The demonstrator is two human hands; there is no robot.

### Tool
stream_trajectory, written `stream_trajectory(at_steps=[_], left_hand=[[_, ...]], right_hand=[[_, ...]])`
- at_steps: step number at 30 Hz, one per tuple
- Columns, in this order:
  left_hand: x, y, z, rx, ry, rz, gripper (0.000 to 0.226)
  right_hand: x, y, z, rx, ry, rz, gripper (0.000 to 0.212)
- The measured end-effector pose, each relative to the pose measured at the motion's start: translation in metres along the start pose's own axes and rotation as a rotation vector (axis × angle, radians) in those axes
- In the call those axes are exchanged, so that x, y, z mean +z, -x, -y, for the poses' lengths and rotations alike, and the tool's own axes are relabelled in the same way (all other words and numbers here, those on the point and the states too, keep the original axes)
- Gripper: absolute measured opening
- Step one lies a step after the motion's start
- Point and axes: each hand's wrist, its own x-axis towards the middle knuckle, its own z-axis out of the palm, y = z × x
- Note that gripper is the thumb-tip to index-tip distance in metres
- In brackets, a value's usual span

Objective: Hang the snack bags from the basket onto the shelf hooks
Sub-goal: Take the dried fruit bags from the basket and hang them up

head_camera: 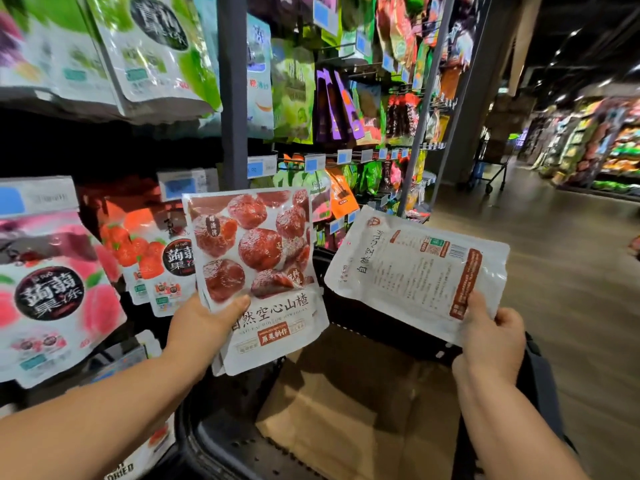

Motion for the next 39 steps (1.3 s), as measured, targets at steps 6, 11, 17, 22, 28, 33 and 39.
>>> stream_trajectory(at_steps=[6,11,17,22,28,33,39], left_hand=[[0.022,0.003,0.007,-0.053,0.216,0.099,0.025],[0.036,0.003,0.009,-0.171,0.414,0.223,0.032],[0.049,0.006,0.009,-0.284,0.538,0.29,0.028],[0.051,0.001,0.01,-0.271,0.513,0.265,0.045],[0.054,-0.003,0.013,-0.268,0.512,0.24,0.019],[0.049,-0.003,0.008,-0.265,0.527,0.242,0.019],[0.04,-0.004,0.008,-0.219,0.497,0.201,0.013]], right_hand=[[0.015,0.018,0.012,0.111,-0.174,0.05,0.032],[0.022,0.028,0.013,0.163,-0.259,0.104,0.019],[0.036,0.045,-0.012,0.077,-0.036,0.219,0.021],[0.035,0.053,-0.018,-0.1,0.099,0.38,0.056],[0.038,0.049,-0.021,-0.18,0.137,0.474,0.035],[0.033,0.058,-0.013,-0.249,0.22,0.636,0.035],[0.031,0.059,-0.018,-0.367,0.468,0.742,0.076]])
